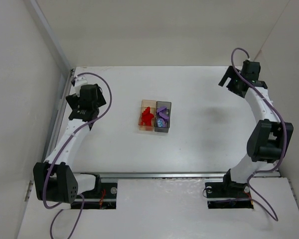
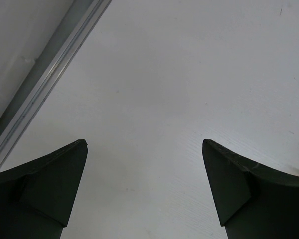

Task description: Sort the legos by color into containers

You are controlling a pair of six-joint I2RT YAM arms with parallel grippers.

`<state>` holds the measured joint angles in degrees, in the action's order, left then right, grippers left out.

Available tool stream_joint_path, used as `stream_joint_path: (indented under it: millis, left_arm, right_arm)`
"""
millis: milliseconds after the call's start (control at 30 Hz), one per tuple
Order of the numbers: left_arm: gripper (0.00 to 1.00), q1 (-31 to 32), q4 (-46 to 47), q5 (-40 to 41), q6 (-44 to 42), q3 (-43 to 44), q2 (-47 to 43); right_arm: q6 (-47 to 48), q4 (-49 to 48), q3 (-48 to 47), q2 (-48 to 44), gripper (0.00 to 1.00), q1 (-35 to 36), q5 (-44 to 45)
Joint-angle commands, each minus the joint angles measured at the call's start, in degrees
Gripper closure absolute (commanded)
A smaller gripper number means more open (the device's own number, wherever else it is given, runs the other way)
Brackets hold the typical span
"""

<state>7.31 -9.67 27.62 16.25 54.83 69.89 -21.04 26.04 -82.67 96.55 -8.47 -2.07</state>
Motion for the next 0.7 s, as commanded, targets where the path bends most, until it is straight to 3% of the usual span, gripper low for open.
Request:
stream_joint_path:
  millis: [0,500,667]
  left_arm:
    - [0.01,-0.37,2.29,0.25,1.15,-1.56,-1.60]
    - [0.01,-0.37,4.74,-0.99,2.91,-4.12,-2.12]
    - [0.01,-0.37,6.50,-2.82,7.38,-5.95,-2.65]
  right_arm:
    - [2.93,-0.54,-0.13,-4.26,0.00,1.88,1.28]
    - [3.81,-3.28,1.46,-7.08,0.00,1.88,-2.50]
    - [5.74,-4.24,2.25,-7.61,0.00,1.88,-3.03]
